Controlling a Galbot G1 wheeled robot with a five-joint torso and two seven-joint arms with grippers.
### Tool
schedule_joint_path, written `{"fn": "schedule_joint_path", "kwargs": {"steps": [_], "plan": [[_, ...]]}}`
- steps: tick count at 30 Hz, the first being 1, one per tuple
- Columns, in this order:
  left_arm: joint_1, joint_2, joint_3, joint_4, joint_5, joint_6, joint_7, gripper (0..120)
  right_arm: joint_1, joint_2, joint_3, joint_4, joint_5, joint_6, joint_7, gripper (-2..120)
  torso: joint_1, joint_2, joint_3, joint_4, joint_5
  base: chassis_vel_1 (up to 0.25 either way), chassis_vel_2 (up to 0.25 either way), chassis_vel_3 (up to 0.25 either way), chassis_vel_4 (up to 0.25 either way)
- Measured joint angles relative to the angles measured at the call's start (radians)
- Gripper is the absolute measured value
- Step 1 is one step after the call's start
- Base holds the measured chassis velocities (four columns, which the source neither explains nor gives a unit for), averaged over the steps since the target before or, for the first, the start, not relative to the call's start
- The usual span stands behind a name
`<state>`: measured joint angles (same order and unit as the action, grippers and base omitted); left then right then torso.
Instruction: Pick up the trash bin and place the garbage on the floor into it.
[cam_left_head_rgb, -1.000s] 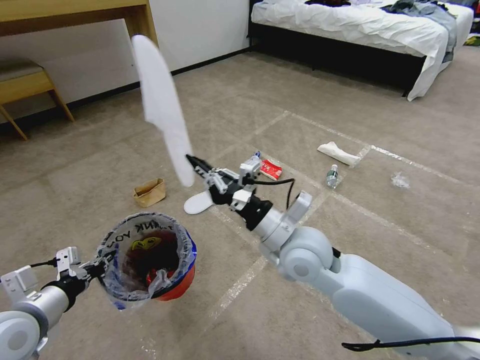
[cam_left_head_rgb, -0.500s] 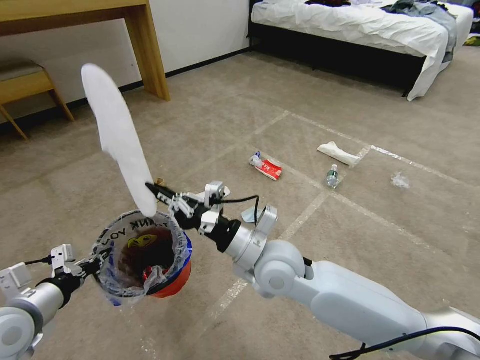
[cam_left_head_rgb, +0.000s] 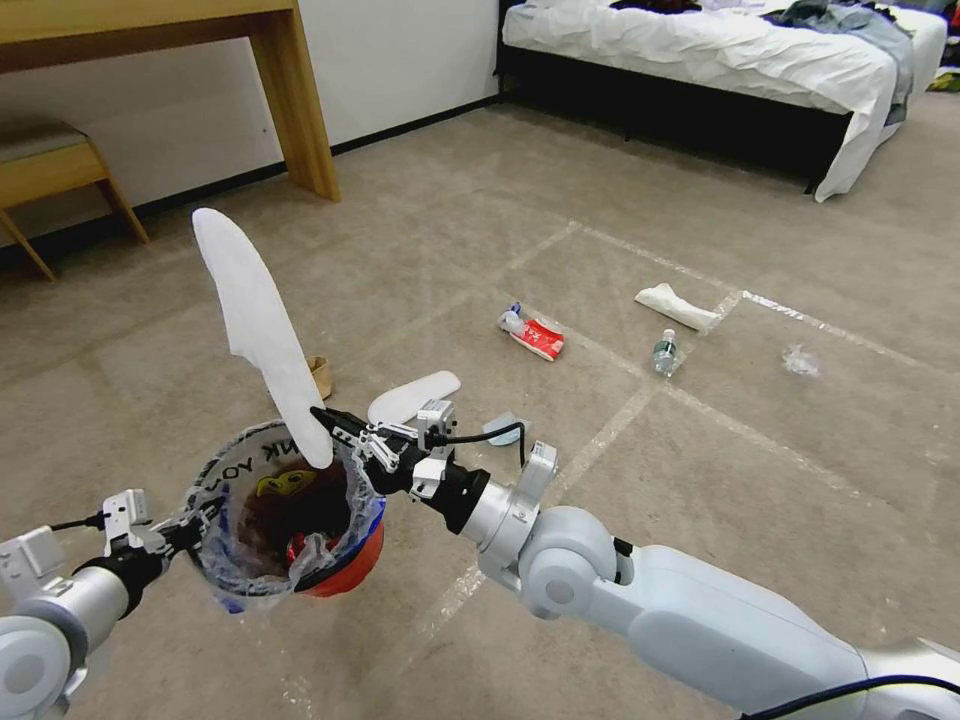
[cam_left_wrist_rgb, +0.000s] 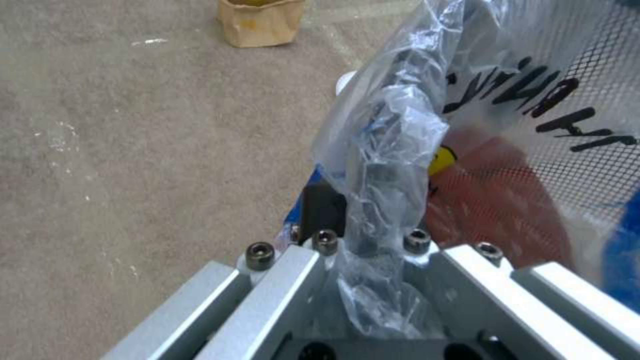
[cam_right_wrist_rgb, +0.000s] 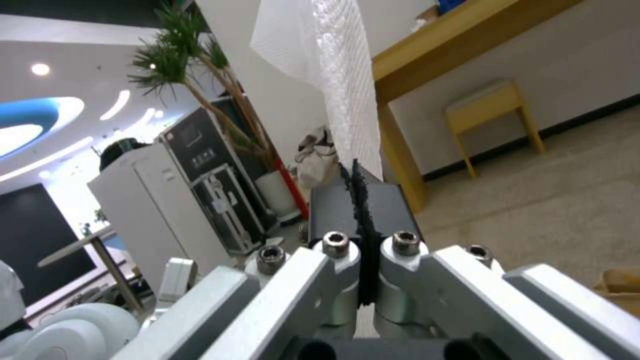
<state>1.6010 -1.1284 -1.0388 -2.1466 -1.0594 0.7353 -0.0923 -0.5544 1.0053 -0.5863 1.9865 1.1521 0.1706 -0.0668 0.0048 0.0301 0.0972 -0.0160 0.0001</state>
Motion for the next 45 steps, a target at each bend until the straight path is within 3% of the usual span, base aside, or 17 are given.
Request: {"fn": "schedule_joint_path", "kwargs": {"steps": [17, 45], "plan": [[-0.014, 0.006, -0.001, 0.01, -0.01, 0.0, -0.004, 1, 0.001, 0.033, -0.061, -0.04, -0.023, 0.009, 0.001, 0, 0.0, 0.0, 0.0, 0.0001, -0.0001, 0.0, 0.0, 0.0, 0.0], [-0.02, 0.005, -0.001, 0.014, -0.015, 0.0, -0.009, 1, -0.014, 0.004, -0.126, -0.054, -0.078, 0.019, -0.016, 0, 0.0, 0.0, 0.0, 0.0, -0.0001, 0.0, 0.0, 0.0, 0.0]]}}
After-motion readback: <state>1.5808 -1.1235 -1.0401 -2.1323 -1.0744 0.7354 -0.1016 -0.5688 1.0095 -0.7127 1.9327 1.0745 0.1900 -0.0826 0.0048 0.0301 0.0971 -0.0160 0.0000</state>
